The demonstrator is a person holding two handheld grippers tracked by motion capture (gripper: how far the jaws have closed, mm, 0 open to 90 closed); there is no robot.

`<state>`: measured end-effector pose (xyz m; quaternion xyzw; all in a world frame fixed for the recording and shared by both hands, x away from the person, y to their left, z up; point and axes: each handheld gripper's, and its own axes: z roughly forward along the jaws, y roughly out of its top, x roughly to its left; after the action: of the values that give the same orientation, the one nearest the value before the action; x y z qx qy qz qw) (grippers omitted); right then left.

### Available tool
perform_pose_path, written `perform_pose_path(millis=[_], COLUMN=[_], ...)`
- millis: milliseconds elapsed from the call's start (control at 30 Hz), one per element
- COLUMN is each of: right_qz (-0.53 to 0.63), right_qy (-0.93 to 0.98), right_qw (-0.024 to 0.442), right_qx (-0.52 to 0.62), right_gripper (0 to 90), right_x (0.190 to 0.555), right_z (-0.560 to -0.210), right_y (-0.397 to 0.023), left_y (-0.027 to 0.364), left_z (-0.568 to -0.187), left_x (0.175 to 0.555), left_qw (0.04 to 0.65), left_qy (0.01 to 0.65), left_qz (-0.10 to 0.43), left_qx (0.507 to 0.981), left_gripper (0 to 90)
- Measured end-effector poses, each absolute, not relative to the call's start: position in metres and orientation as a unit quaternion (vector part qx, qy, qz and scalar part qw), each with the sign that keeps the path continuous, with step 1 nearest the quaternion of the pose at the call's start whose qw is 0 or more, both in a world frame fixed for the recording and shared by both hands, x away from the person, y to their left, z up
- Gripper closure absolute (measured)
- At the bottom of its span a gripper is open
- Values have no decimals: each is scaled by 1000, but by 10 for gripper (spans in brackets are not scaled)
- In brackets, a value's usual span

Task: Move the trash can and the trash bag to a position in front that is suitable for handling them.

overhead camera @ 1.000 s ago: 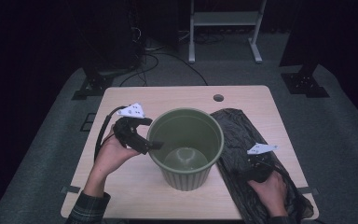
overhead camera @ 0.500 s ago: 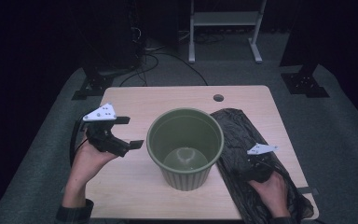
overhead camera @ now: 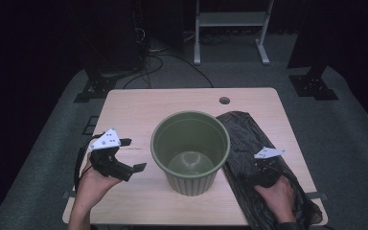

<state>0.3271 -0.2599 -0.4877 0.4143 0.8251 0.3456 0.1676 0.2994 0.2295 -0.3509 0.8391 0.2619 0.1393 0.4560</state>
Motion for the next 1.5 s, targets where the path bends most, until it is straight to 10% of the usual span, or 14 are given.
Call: perform_pose_path(millis=[1500], right_qz=[346], right_qy=[826], right_qw=[167], right_qx=[413], right_gripper=[0], right_x=[327], right_z=[-488], right_y=[-260], left_y=[223], left_z=[-483], left_x=[322], left_qw=[368], left_qy=[296], left_qz=[125], left_qx=[873], left_gripper=[0])
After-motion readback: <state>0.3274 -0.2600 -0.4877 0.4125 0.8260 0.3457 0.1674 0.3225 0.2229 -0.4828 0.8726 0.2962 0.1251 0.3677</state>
